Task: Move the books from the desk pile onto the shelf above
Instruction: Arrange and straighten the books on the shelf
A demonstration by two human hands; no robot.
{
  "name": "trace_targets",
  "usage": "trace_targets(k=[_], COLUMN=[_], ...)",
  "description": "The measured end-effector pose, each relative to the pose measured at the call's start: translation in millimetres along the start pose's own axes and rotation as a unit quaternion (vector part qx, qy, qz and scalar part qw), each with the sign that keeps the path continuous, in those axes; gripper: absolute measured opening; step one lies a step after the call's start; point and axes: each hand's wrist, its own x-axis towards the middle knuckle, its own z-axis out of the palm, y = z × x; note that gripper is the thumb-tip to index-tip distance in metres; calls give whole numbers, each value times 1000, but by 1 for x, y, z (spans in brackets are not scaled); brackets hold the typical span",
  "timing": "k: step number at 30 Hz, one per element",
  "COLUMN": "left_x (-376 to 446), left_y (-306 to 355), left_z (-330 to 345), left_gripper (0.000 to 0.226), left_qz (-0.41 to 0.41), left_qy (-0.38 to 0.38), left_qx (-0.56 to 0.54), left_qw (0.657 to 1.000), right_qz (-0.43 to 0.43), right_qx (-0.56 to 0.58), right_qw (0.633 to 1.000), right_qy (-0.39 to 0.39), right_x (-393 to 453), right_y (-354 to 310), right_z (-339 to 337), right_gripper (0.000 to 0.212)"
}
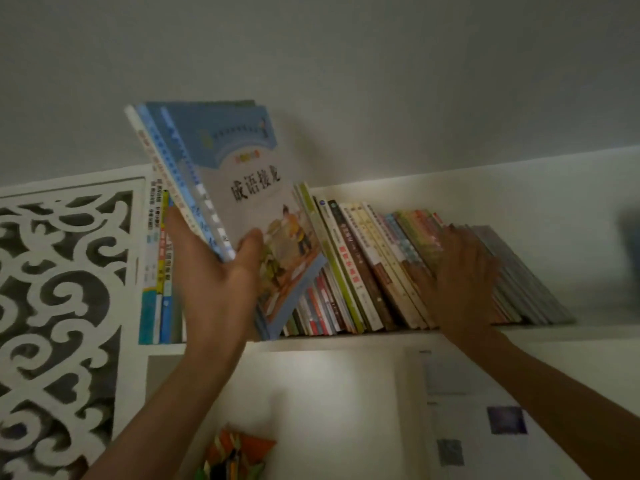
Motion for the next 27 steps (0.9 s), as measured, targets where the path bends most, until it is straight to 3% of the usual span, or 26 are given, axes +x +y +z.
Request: trace_targets(k=[4,8,17,27], left_x=[-13,-27,-38,-51], left_y=[-3,-14,-26,-3], left_z=[33,60,90,108], left_gripper=[57,58,62,56], left_qz=[-47,-99,-112,-86], left_qy=[-33,-49,-46,-24], left_qx=[-48,-98,-142,-111], left_qw=[997,989,982,990], right_qz=[77,79,-18,23], right_qx=[-47,-88,-102,-73], right_qw=[991,981,981,981], right_qy=[-96,-152,-167,-180], right_x=[18,29,47,64], right_y=[39,43,38,69], right_z=[-12,-6,1,-19], right_gripper=[103,124,124,127])
